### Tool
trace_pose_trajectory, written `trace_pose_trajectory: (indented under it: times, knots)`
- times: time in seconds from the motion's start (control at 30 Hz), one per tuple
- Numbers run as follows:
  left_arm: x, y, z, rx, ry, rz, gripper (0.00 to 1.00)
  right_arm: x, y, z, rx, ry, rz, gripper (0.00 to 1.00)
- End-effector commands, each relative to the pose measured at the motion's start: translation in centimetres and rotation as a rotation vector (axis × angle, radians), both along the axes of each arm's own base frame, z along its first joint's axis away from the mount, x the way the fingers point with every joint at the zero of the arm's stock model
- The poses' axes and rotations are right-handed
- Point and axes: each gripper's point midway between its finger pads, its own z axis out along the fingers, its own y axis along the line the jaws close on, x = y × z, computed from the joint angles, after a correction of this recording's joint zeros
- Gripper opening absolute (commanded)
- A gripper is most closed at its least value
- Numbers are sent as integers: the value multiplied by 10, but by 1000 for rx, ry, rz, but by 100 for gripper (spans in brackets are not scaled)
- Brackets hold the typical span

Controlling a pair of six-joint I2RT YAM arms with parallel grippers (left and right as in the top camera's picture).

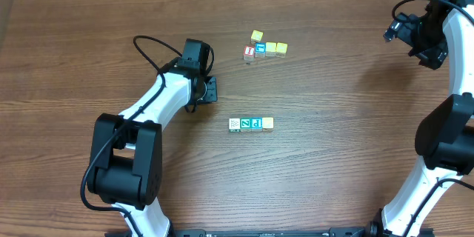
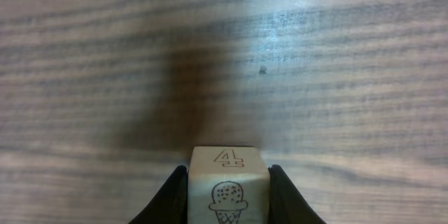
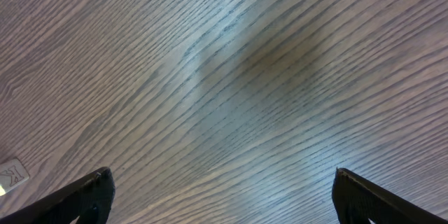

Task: Flip 5 blocks
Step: 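Carry the ice-cream block with the left gripper to the row's left end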

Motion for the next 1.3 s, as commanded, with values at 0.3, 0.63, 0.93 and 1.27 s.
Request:
trace_pose_trajectory:
  times: [0.3, 0.63, 0.93, 1.27]
  knots:
    - [-18, -2, 53, -16, 63, -2, 18, 1, -2, 12, -13, -30, 0, 100]
    - [-52, -5, 66, -24, 149, 30, 20, 1, -2, 12, -13, -30, 0, 100]
    - [-74, -31, 46, 63, 151, 44, 20, 1, -2, 12, -13, -30, 0, 100]
    - [-85, -32, 18, 53, 156, 60, 16, 1, -2, 12, -13, -30, 0, 100]
